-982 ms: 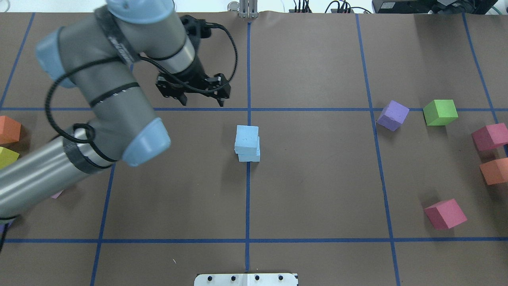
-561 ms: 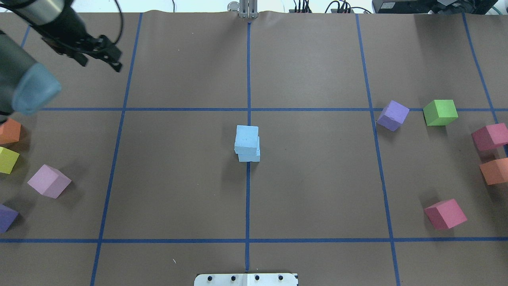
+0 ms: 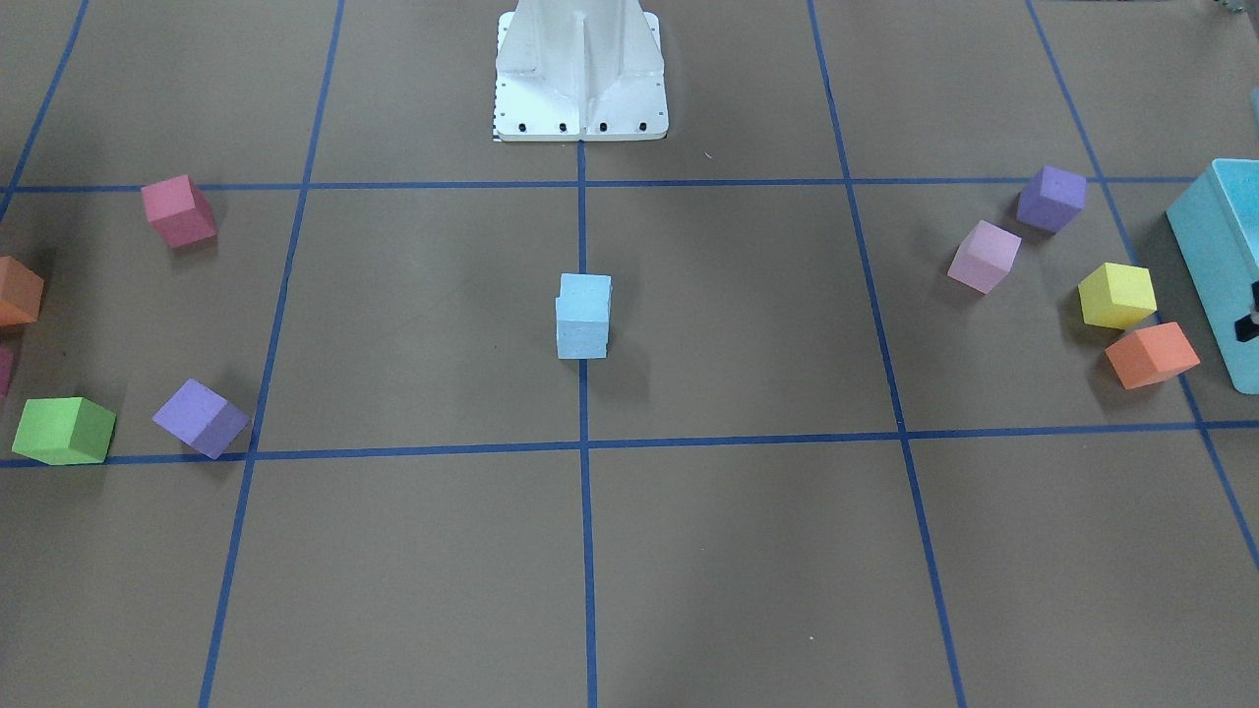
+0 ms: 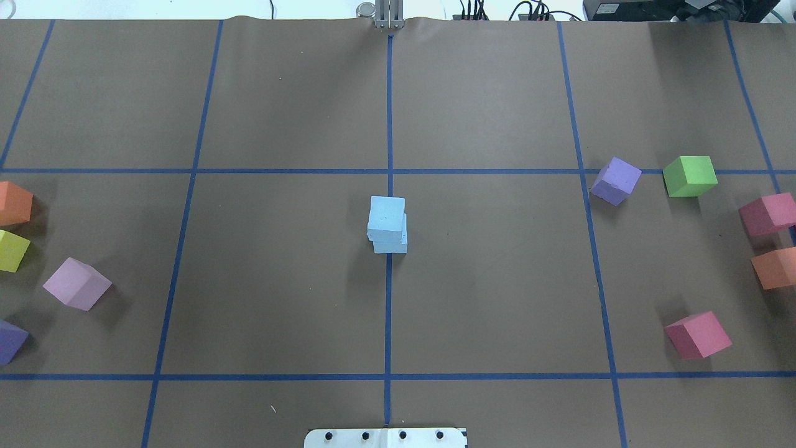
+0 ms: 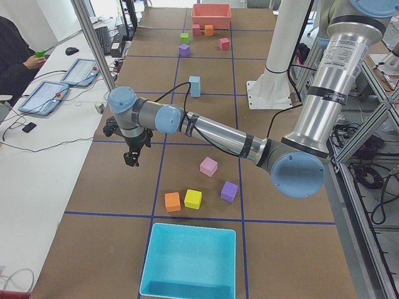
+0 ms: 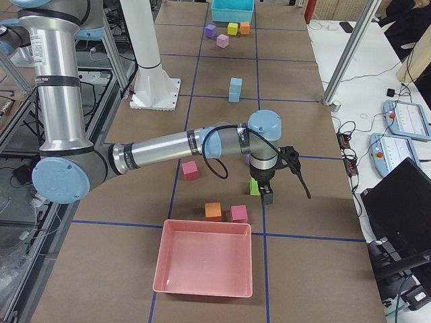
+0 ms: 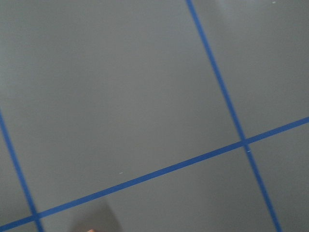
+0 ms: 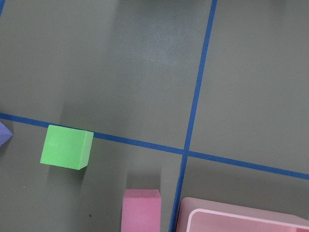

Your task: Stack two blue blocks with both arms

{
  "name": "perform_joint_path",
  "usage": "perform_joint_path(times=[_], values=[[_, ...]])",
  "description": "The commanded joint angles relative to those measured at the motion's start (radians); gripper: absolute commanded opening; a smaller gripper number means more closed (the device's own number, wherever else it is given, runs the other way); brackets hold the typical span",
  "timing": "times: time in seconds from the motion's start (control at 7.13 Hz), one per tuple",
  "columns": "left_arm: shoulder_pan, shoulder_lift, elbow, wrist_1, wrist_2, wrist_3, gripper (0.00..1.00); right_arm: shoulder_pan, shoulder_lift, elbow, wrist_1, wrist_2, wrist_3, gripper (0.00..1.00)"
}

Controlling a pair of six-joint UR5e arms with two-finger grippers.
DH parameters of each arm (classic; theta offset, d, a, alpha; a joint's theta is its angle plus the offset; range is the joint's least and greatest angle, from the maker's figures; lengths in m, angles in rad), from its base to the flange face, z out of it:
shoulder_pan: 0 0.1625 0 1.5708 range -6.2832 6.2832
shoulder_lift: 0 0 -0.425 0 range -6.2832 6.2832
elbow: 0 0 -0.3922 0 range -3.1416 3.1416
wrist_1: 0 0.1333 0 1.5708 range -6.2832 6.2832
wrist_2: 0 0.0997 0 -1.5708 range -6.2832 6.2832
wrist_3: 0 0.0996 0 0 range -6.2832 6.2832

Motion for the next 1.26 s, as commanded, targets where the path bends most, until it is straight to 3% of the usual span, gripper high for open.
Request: perform_joint_path(times=[0.0,0.7,1.12], values=[[-0.071,0.005,0.08,-0.012,-0.001,0.06,0.98,0.0,-0.001,0.007,0.002,0.003,0.0,1.0],[-0.087,0.039,0.088,-0.016,-0.001,0.06,0.98,-0.006,-0.002,0.007,0.002,-0.002,-0.012,1.0],[-0.085,0.042,0.227,-0.183,-0.001,0.051,0.98,-0.006,0.013,0.007,-0.012,0.003,0.0,1.0]])
